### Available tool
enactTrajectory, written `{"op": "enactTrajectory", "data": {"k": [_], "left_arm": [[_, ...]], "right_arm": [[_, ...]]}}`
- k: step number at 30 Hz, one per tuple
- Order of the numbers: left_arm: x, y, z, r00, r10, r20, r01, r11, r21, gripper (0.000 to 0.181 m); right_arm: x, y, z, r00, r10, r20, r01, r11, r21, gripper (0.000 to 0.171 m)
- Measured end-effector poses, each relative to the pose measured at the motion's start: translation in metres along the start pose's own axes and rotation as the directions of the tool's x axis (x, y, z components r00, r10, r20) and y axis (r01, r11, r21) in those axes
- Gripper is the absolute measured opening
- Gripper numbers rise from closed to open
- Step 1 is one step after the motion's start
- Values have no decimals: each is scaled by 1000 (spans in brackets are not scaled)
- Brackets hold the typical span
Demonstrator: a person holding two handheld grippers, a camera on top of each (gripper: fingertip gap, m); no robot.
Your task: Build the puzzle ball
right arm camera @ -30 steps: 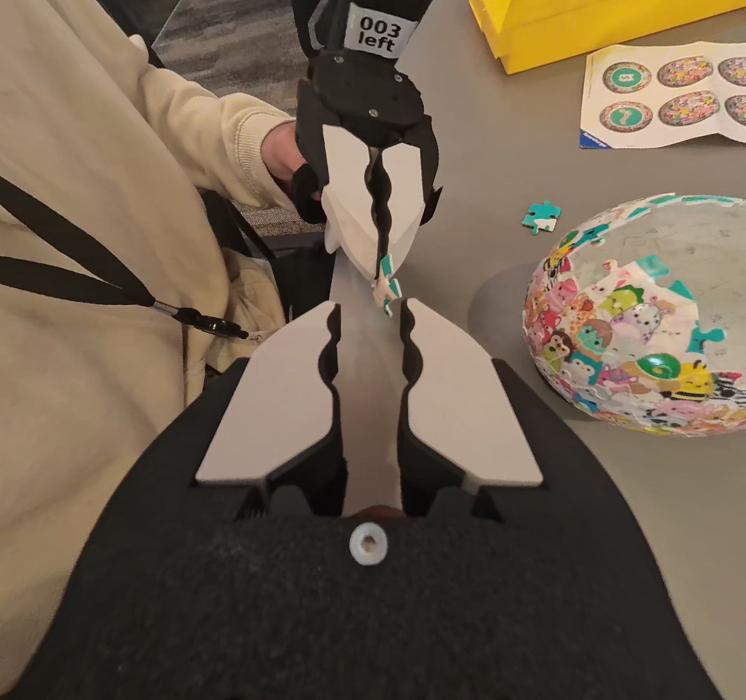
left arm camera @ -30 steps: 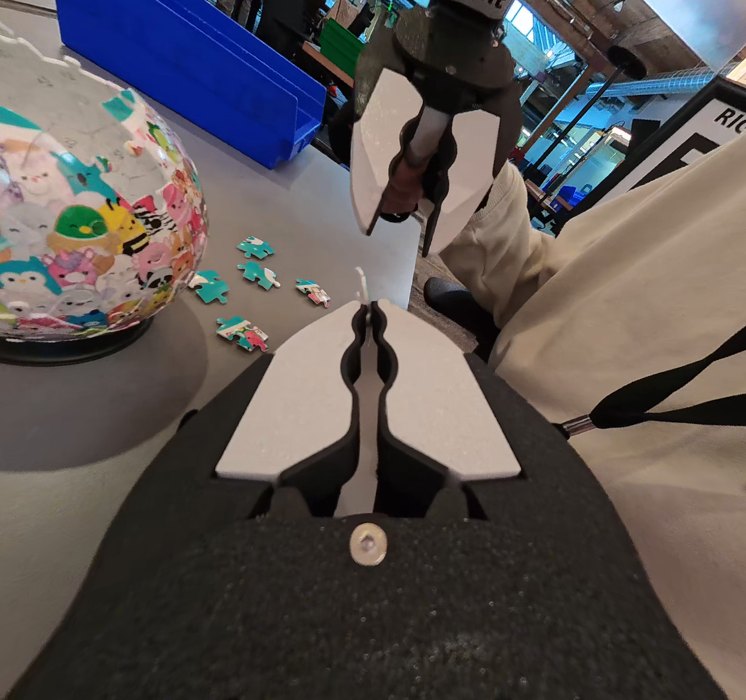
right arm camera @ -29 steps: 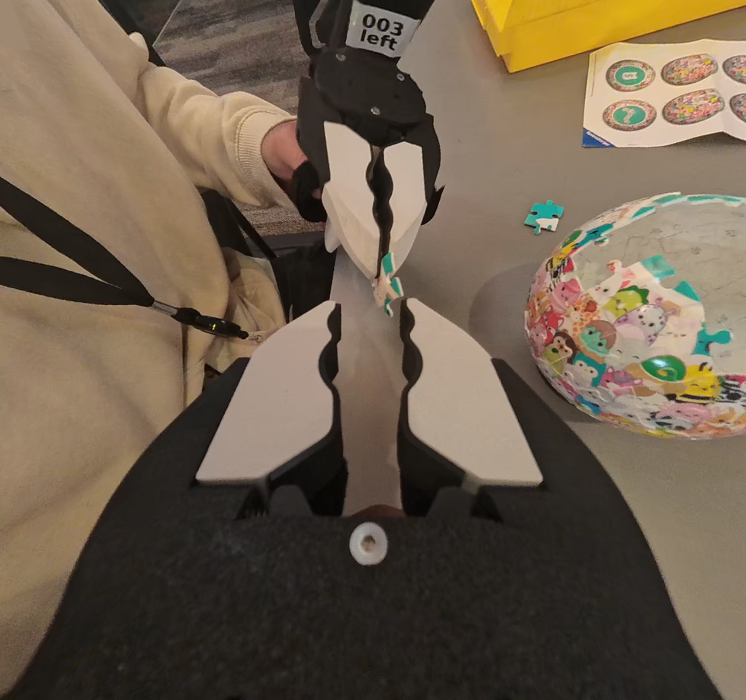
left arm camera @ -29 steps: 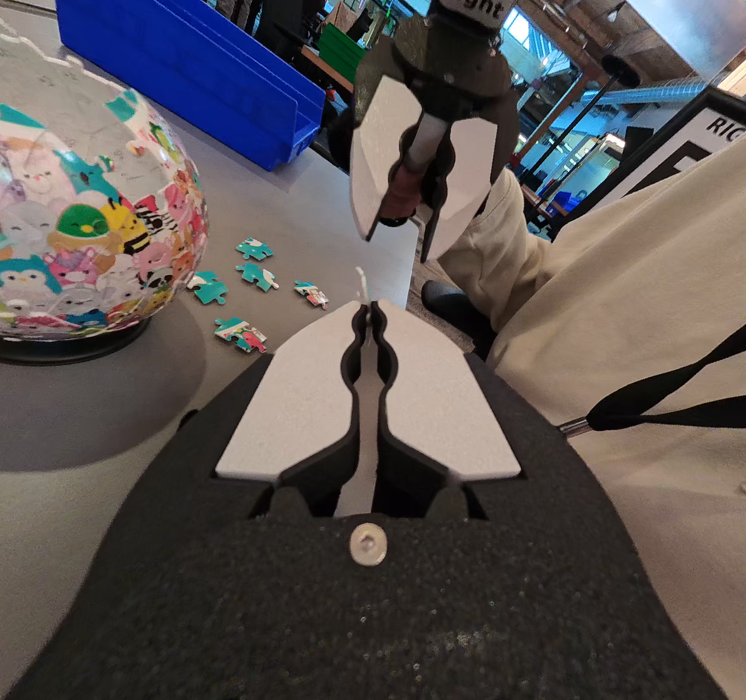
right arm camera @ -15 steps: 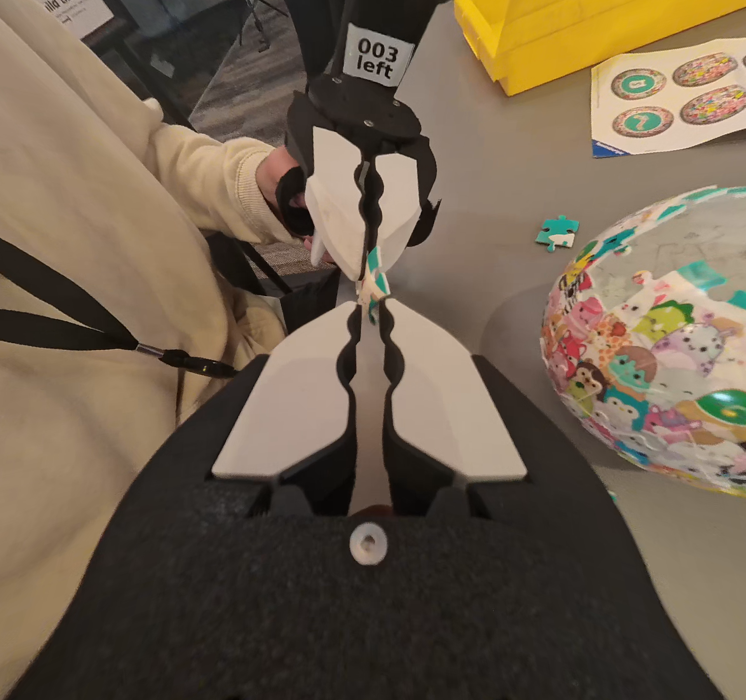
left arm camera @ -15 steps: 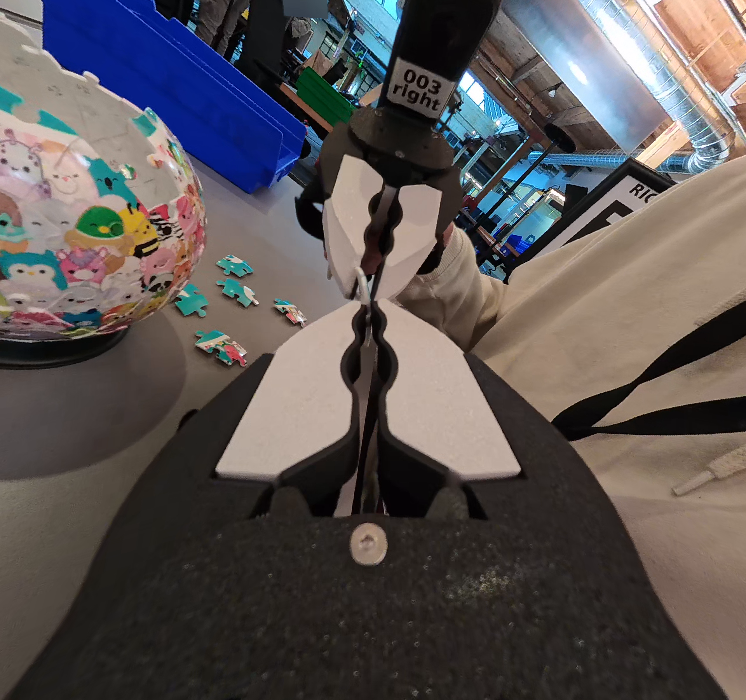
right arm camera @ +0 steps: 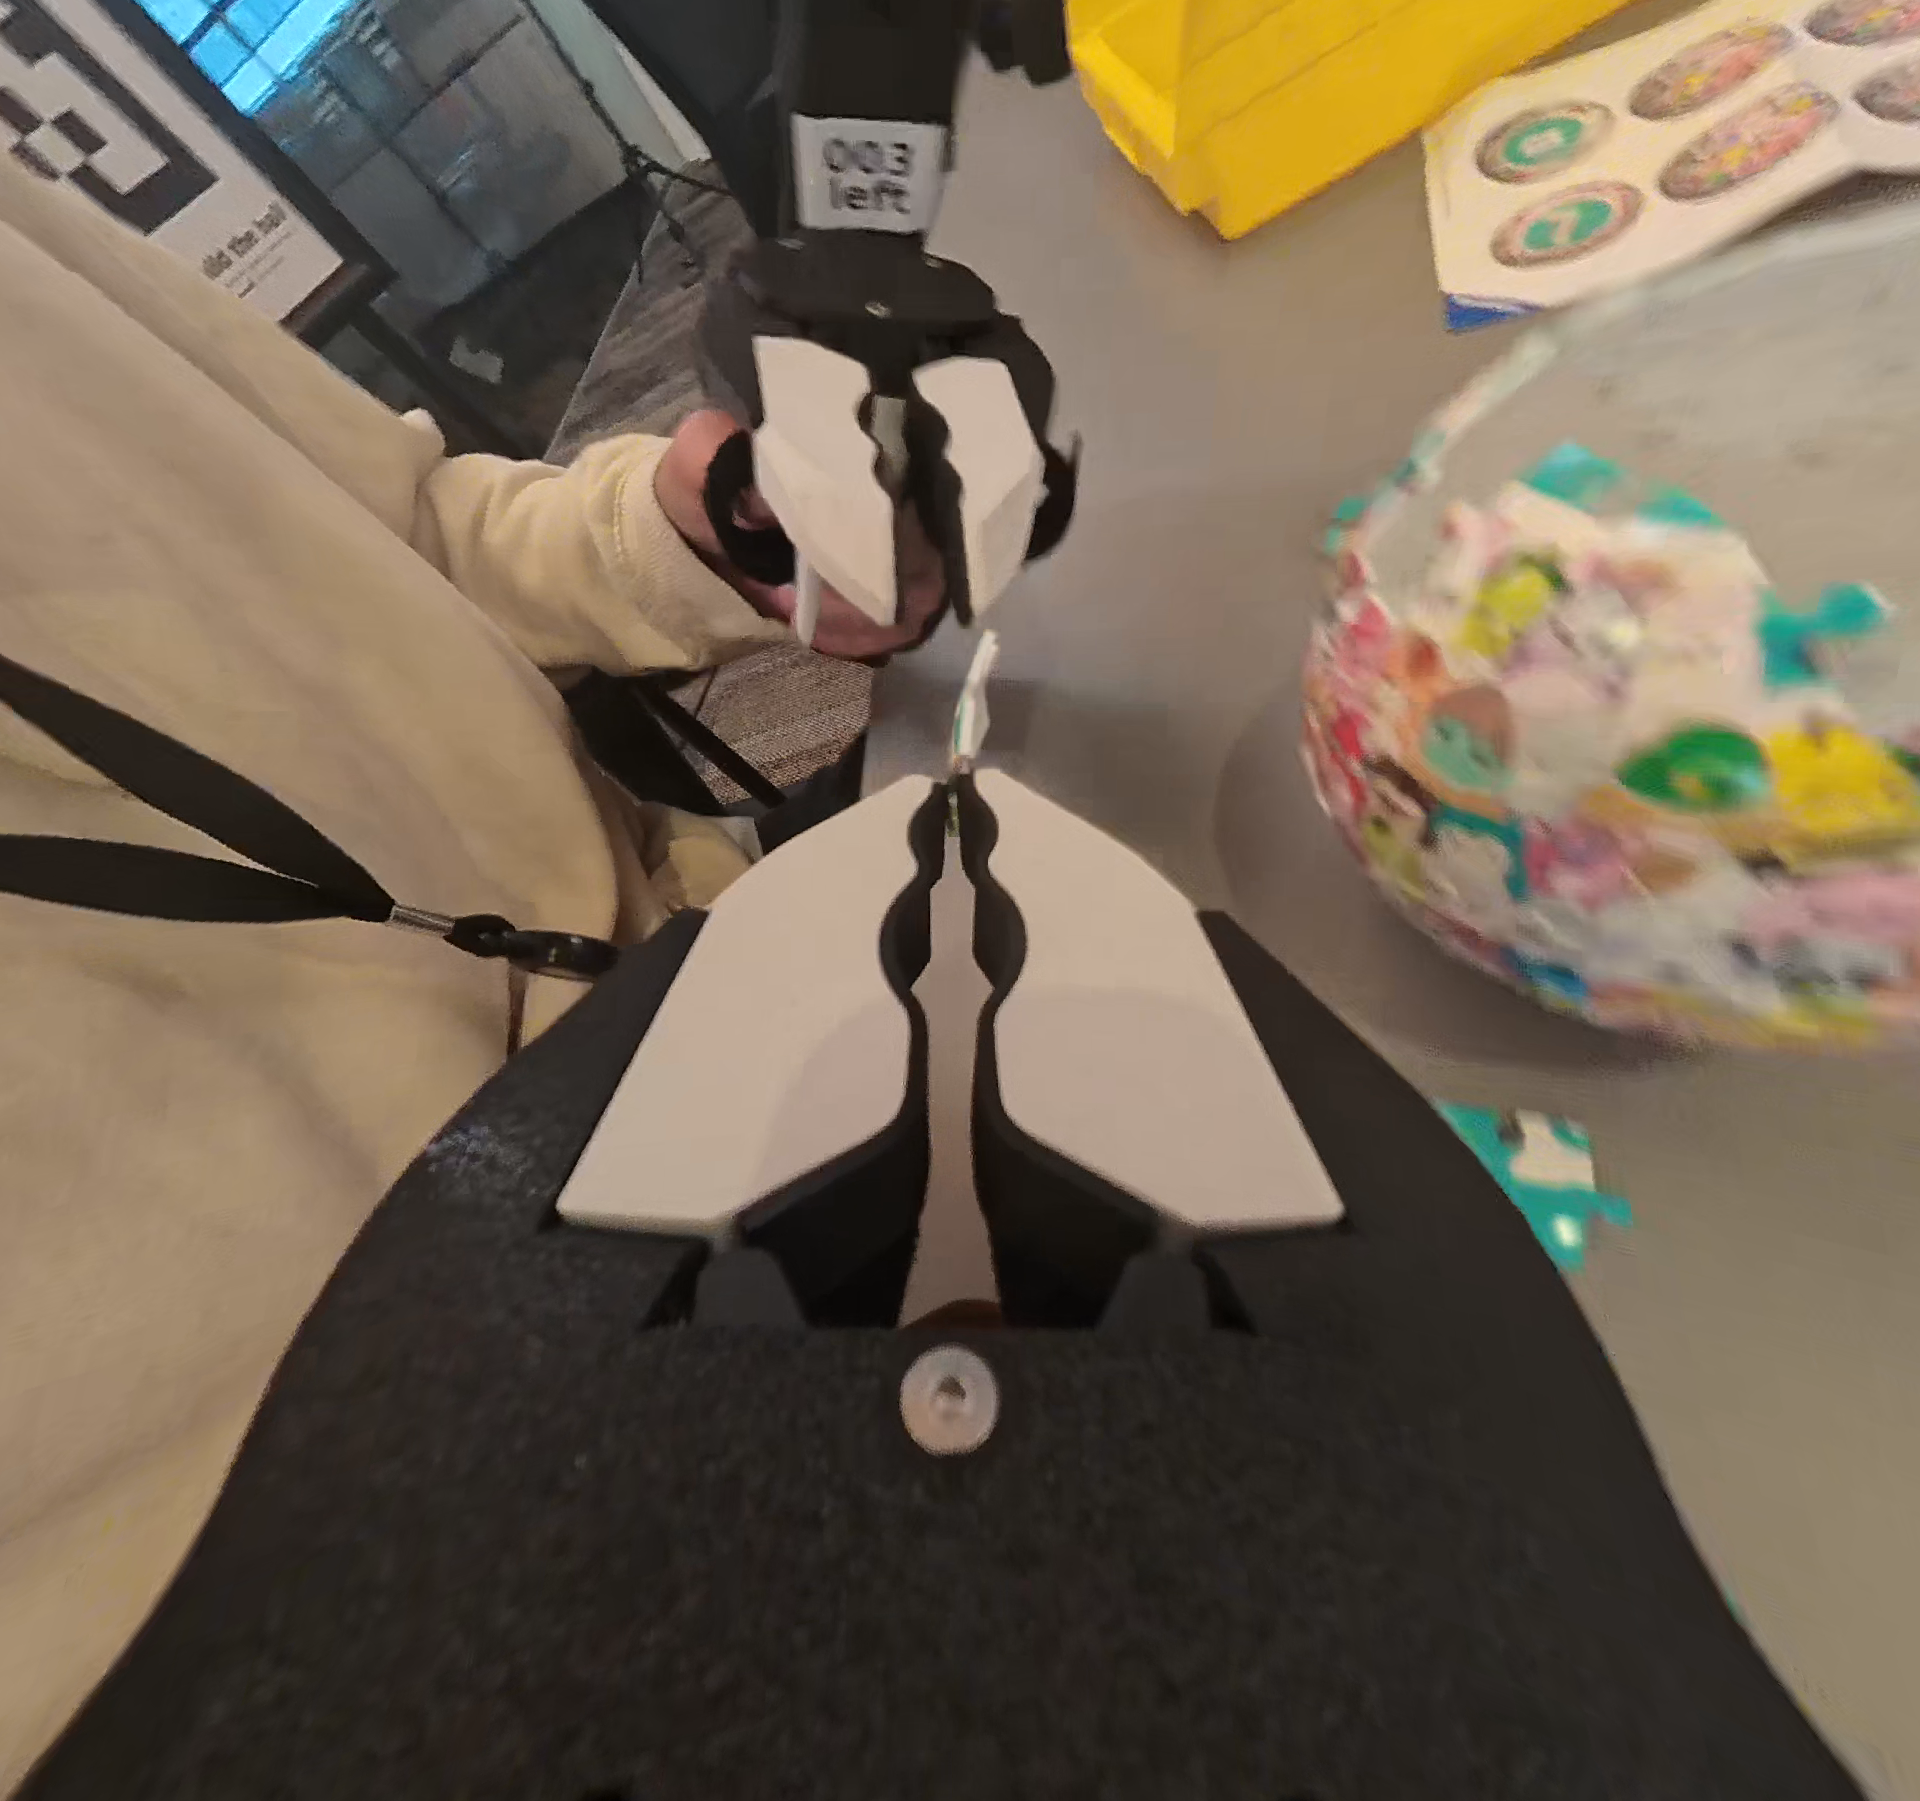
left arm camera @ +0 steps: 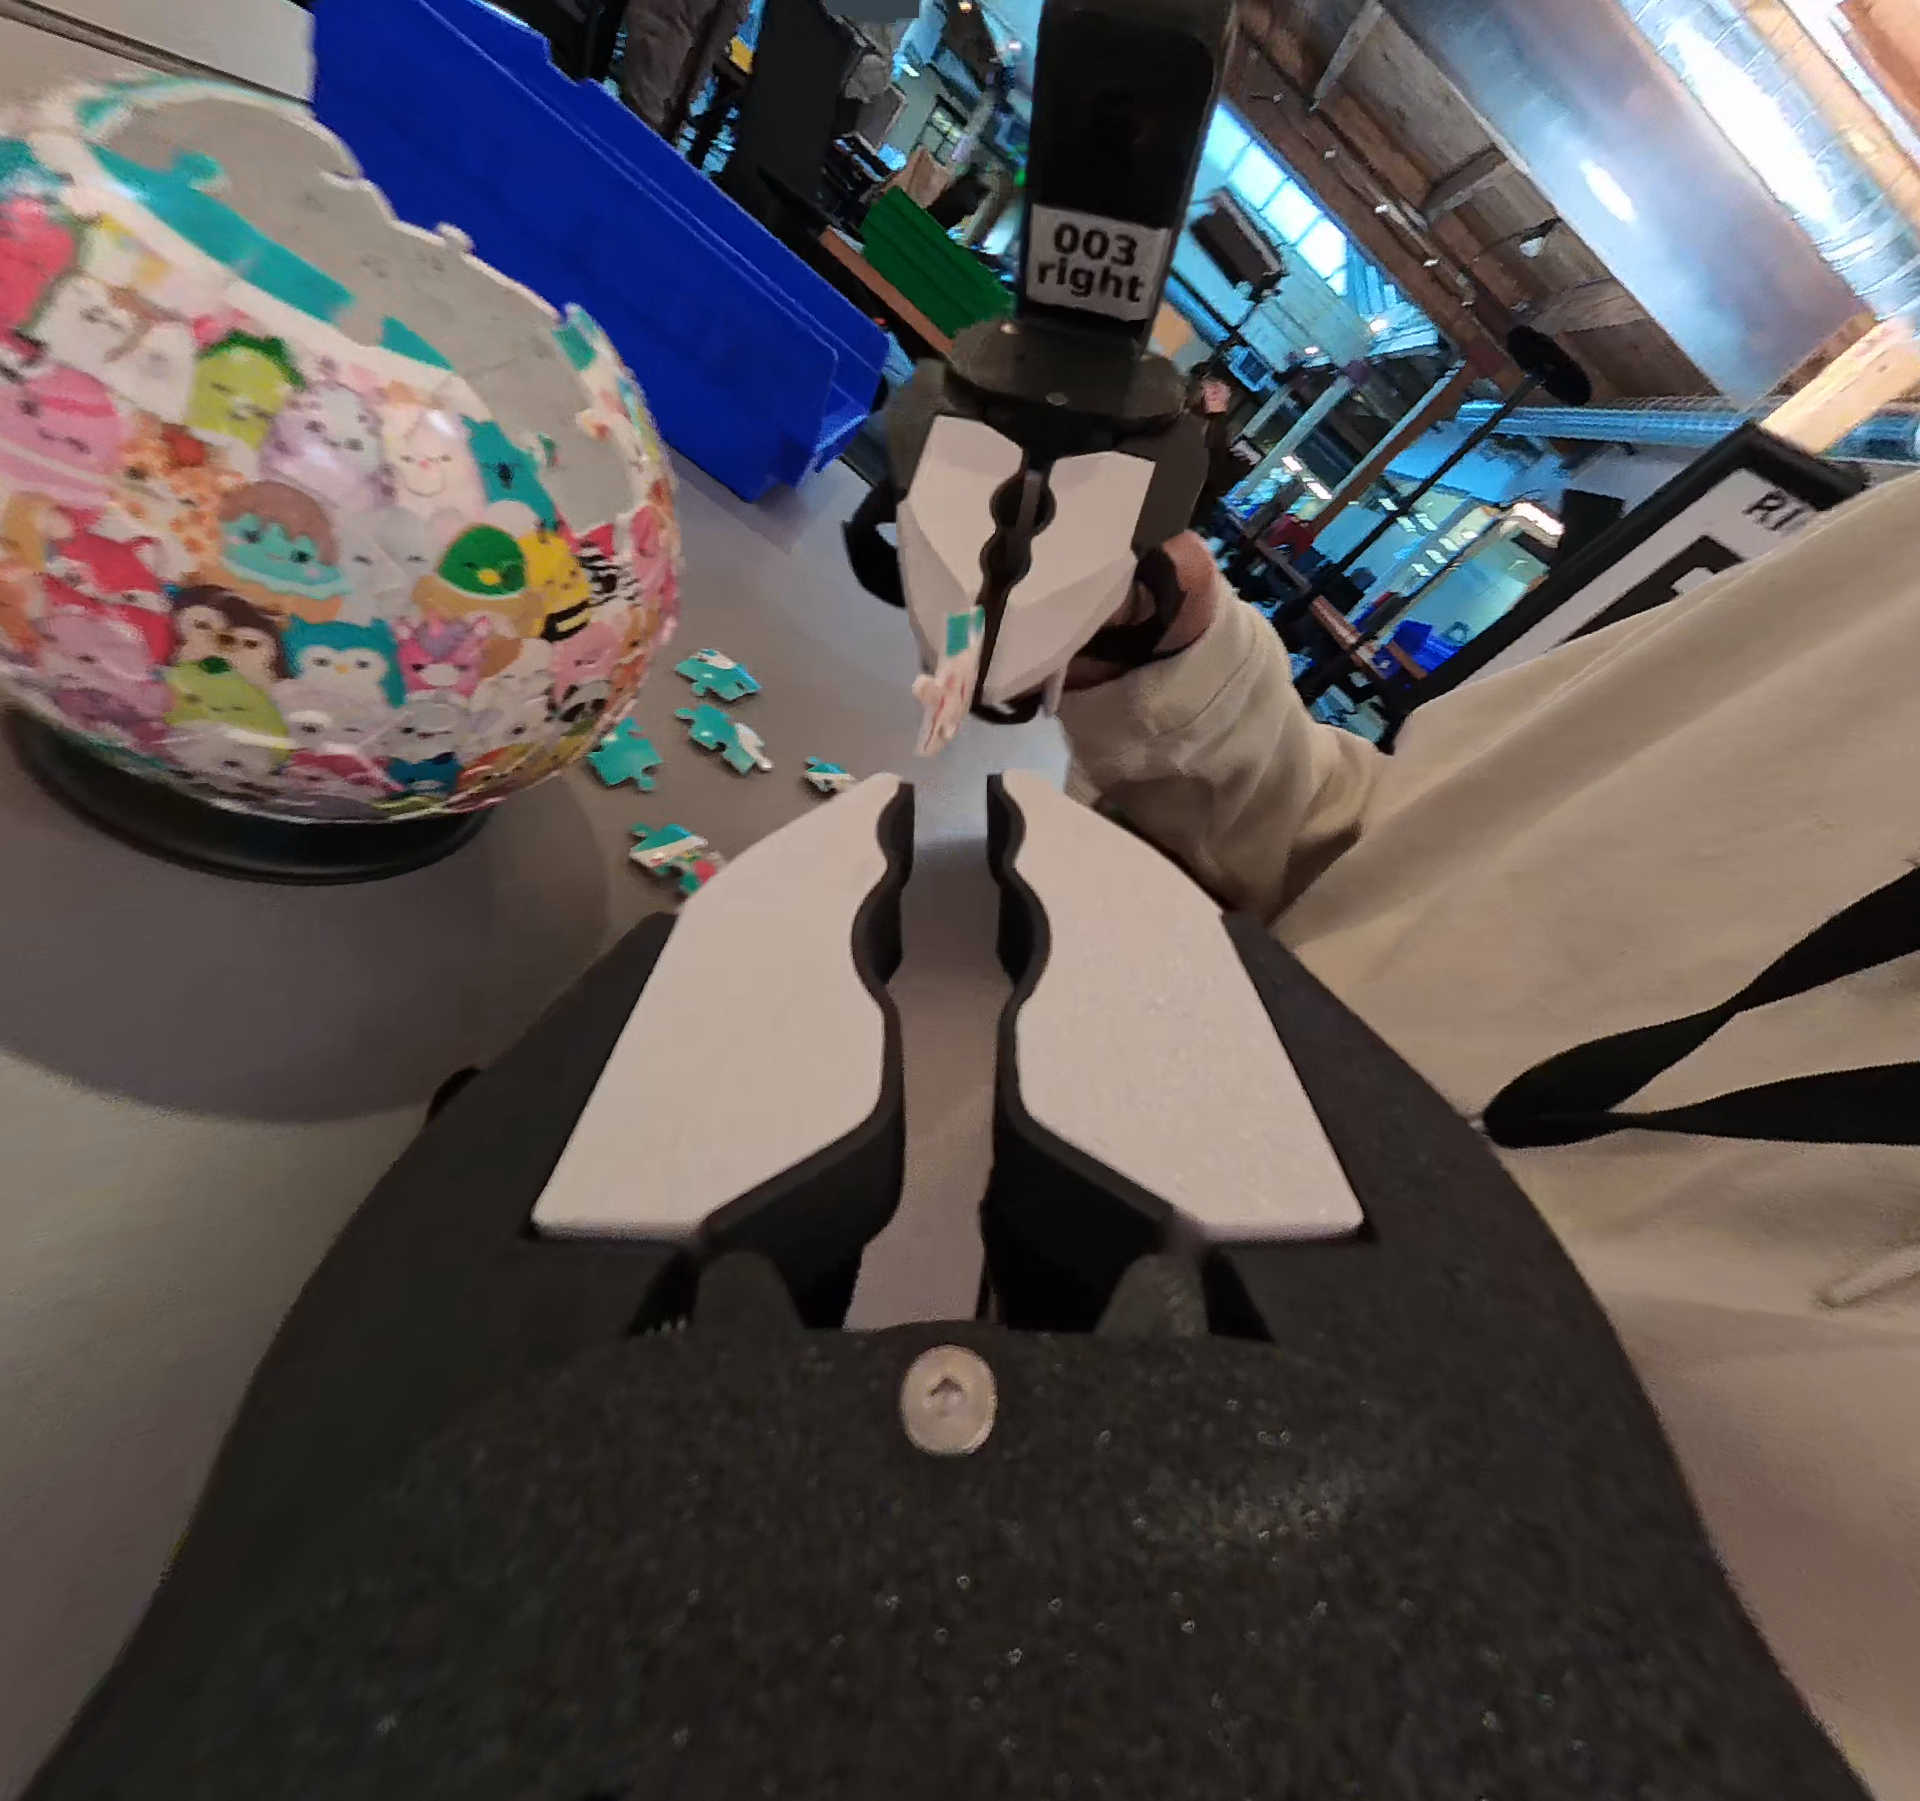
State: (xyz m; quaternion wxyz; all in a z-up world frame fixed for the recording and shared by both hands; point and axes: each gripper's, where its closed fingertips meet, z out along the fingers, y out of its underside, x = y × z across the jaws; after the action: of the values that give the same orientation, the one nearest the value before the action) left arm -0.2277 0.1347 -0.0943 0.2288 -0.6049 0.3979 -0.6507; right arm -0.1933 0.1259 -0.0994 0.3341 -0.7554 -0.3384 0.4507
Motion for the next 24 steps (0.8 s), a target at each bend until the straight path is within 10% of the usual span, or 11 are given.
{"op": "enactTrajectory", "data": {"k": [9,24], "left_arm": [[-46,36,-3,879,366,304,-259,904,-339,16],[-45,43,5,868,397,297,-275,884,-378,16]], "right_arm": [[49,91,-42,937,325,-130,-346,913,-214,2],[77,115,-40,951,123,-283,-219,916,-337,12]]}}
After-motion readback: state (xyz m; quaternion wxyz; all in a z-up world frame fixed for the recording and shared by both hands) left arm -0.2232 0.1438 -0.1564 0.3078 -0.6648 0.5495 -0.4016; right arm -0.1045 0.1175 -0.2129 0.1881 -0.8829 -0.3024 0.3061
